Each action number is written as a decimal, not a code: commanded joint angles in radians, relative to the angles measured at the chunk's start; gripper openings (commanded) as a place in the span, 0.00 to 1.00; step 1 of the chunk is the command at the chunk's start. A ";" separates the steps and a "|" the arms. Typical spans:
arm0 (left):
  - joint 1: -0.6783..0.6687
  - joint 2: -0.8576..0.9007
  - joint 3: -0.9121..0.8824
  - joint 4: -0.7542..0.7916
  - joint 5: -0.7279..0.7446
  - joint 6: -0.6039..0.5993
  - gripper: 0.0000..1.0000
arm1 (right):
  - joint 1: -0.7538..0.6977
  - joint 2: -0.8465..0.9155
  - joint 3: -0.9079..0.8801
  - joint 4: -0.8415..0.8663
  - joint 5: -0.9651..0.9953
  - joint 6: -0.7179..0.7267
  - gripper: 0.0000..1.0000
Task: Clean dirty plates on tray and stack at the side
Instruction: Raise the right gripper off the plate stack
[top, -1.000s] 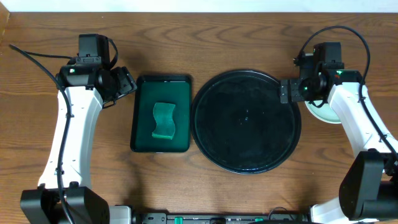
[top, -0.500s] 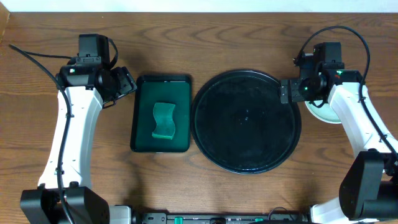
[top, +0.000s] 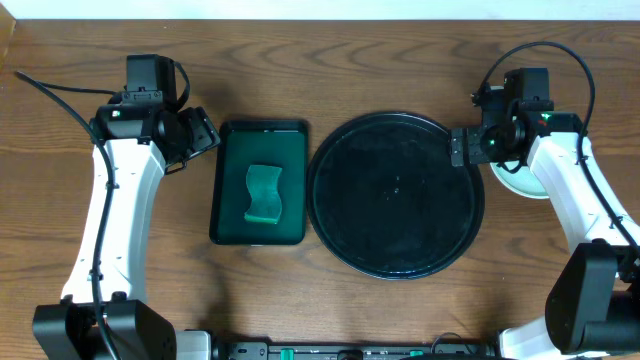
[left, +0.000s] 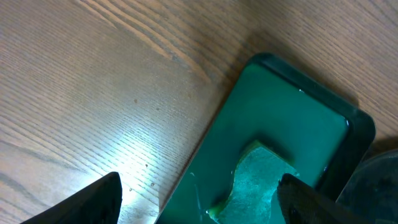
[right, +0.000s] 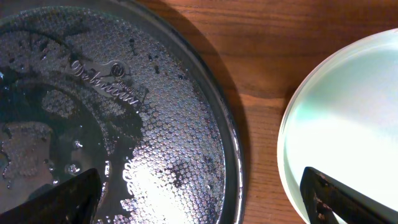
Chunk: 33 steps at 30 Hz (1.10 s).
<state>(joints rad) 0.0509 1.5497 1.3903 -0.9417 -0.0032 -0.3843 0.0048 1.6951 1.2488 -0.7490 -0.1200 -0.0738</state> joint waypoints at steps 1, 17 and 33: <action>0.005 0.005 0.008 -0.003 -0.006 0.010 0.80 | 0.003 0.000 -0.003 -0.003 -0.005 -0.013 0.99; 0.005 0.005 0.008 -0.003 -0.006 0.010 0.80 | 0.006 -0.159 -0.003 -0.003 -0.004 -0.014 0.99; 0.005 0.005 0.008 -0.003 -0.006 0.010 0.80 | 0.037 -0.599 -0.003 -0.003 -0.004 -0.013 0.99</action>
<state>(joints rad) 0.0509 1.5494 1.3903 -0.9413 -0.0032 -0.3843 0.0132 1.1599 1.2480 -0.7506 -0.1196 -0.0738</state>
